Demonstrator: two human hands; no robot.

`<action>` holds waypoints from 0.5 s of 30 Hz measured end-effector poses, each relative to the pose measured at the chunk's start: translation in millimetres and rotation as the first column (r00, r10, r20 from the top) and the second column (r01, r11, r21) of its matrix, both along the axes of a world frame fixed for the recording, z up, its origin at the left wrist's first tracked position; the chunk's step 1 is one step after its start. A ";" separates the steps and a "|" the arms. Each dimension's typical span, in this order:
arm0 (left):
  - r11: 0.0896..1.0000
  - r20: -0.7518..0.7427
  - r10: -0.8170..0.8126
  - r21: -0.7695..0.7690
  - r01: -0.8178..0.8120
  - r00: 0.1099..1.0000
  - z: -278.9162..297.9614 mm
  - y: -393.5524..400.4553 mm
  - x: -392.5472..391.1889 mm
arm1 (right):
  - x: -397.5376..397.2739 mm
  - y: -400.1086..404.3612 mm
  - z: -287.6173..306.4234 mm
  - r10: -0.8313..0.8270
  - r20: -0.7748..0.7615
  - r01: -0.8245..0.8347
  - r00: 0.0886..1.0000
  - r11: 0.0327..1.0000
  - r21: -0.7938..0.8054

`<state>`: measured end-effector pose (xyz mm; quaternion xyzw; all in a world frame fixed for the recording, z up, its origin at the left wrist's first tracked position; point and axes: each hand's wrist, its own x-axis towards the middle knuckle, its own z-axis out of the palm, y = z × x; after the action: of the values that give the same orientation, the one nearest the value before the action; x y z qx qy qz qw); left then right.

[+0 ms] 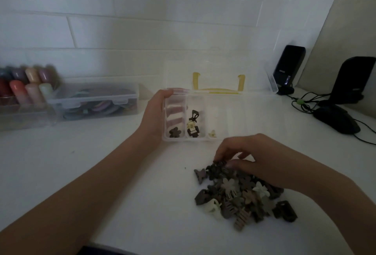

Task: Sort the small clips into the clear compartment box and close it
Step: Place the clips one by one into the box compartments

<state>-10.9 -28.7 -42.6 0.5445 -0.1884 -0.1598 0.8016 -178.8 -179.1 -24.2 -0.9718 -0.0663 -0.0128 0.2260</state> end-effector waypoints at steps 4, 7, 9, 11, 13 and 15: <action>1.000 0.006 0.006 0.002 -0.006 1.000 0.0 -0.4 -1.4 | -0.3 3.1 3.2 -0.004 0.090 -0.018 0.996 0.968 0.249; 1.000 0.031 0.013 0.006 -0.013 0.999 -0.6 0.7 -1.2 | -2.3 5.8 8.7 -0.028 0.159 -0.052 0.987 0.875 0.481; 1.000 0.035 0.011 -0.001 -0.011 0.999 -0.4 1.0 -2.0 | -1.9 7.1 8.7 -0.045 0.185 -0.066 0.982 0.831 0.553; 1.000 0.035 0.009 -0.001 -0.009 0.999 0.1 0.8 -2.7 | 0.2 9.2 6.3 -0.062 0.201 -0.070 0.978 0.803 0.592; 1.000 0.030 0.008 -0.003 -0.008 1.000 0.2 0.7 -2.6 | 2.0 11.3 2.9 -0.087 0.218 -0.067 0.972 0.787 0.613; 1.000 0.029 0.008 -0.008 -0.008 1.000 0.3 0.6 -2.5 | 2.9 12.8 0.5 -0.100 0.234 -0.062 0.967 0.800 0.597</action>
<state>-13.5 -28.1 -42.2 0.5441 -0.1985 -0.1480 0.8016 -175.8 -166.4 -23.6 -0.8410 -0.0775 -0.1597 0.5110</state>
